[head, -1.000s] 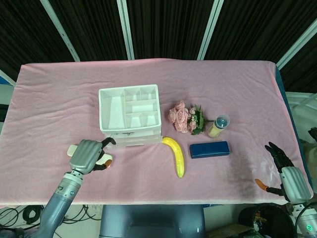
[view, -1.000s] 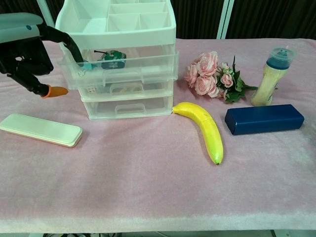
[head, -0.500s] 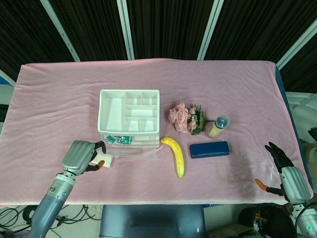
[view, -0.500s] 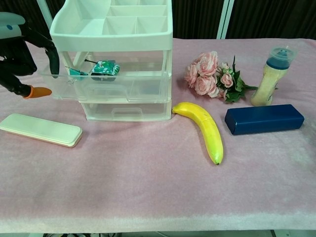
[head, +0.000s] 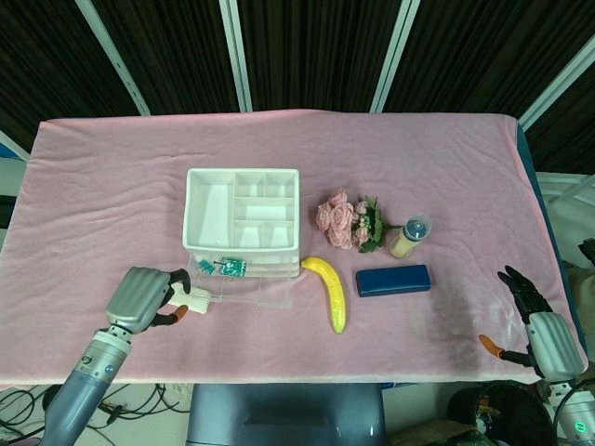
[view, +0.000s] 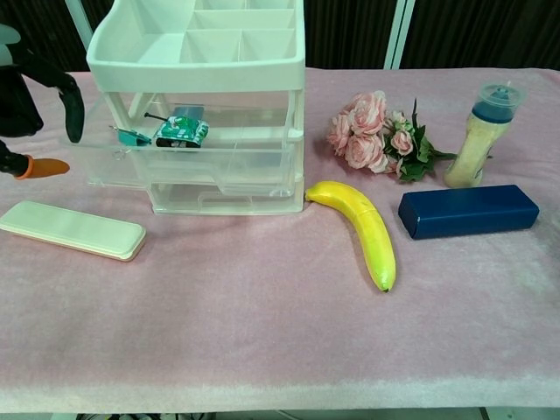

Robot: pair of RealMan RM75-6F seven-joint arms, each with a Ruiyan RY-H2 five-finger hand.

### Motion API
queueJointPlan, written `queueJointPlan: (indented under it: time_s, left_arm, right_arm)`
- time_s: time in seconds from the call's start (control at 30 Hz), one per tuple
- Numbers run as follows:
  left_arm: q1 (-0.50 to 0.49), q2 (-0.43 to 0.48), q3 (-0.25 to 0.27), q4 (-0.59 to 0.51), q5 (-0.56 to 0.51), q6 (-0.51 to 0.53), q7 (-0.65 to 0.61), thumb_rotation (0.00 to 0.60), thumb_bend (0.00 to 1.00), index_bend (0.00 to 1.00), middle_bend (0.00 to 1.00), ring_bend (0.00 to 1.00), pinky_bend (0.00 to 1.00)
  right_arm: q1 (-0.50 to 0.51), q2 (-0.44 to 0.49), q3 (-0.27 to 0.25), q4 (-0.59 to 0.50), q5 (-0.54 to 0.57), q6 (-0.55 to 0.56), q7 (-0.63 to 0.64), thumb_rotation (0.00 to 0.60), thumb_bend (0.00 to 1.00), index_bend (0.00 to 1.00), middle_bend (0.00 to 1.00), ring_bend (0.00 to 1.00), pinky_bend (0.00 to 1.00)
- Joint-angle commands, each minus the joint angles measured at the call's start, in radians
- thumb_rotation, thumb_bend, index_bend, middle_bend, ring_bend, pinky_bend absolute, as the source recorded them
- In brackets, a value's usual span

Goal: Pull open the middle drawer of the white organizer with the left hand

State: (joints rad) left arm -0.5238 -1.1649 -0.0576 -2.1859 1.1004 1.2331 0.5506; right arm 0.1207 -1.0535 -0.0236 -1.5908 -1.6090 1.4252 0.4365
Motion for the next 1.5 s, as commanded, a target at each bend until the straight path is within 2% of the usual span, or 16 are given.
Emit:
queueJointPlan:
  time_s: [0.03,0.47,0.6,0.7,0.83,1.03,1.23,1.4,1.5]
  left_arm:
    - [0.004,0.013,0.01,-0.006,0.009,-0.009,-0.008,0.6,0.28,0.55,1.0,0.95,0.81]
    - [0.027,0.06,0.037,-0.027,0.06,-0.019,-0.054,0.6,0.28,0.54,1.0,0.95,0.81]
    - [0.029,0.066,0.038,-0.035,0.074,-0.023,-0.066,0.6,0.28,0.5,1.0,0.95,0.81]
    - [0.03,0.066,0.034,-0.034,0.08,-0.021,-0.074,0.6,0.28,0.48,1.0,0.95,0.81]
    - [0.031,0.067,0.028,-0.035,0.086,-0.017,-0.083,0.6,0.28,0.39,1.0,0.95,0.81]
    - [0.028,0.077,-0.014,-0.054,0.114,0.011,-0.114,0.6,0.24,0.37,1.0,0.96,0.85]
    - [-0.032,0.113,-0.066,-0.046,0.142,-0.013,-0.019,0.6,0.16,0.37,1.0,0.98,0.91]
    - [-0.14,0.176,-0.107,0.018,0.178,-0.121,0.123,0.6,0.15,0.37,1.0,1.0,0.95]
    - [-0.203,0.207,-0.119,0.067,0.197,-0.207,0.159,0.6,0.14,0.38,1.0,1.0,0.96]
  right_arm:
    - [0.0,0.0,0.0,0.0,0.0,0.0,0.0,0.6,0.13,0.0,0.0,0.01,0.15]
    - [-0.001,0.0,0.001,-0.001,0.0,0.001,-0.001,0.6,0.13,0.0,0.0,0.01,0.15]
    - [-0.001,0.0,0.001,-0.001,0.0,0.002,-0.001,0.6,0.13,0.0,0.0,0.01,0.15]
    - [-0.002,0.0,0.001,-0.001,0.0,0.002,-0.001,0.6,0.13,0.0,0.0,0.01,0.15]
    - [-0.002,0.0,0.001,-0.001,0.0,0.002,0.0,0.6,0.13,0.0,0.0,0.01,0.15]
    - [-0.001,0.0,0.001,-0.001,0.0,0.0,0.001,0.6,0.13,0.0,0.0,0.01,0.15]
    - [-0.001,0.001,0.001,-0.002,0.001,0.0,0.002,0.6,0.13,0.0,0.0,0.01,0.15]
    - [-0.001,0.001,0.001,-0.001,0.002,-0.002,0.004,0.6,0.13,0.0,0.0,0.01,0.15]
    - [0.0,0.001,0.002,-0.001,0.002,-0.002,0.004,0.6,0.13,0.0,0.0,0.01,0.15]
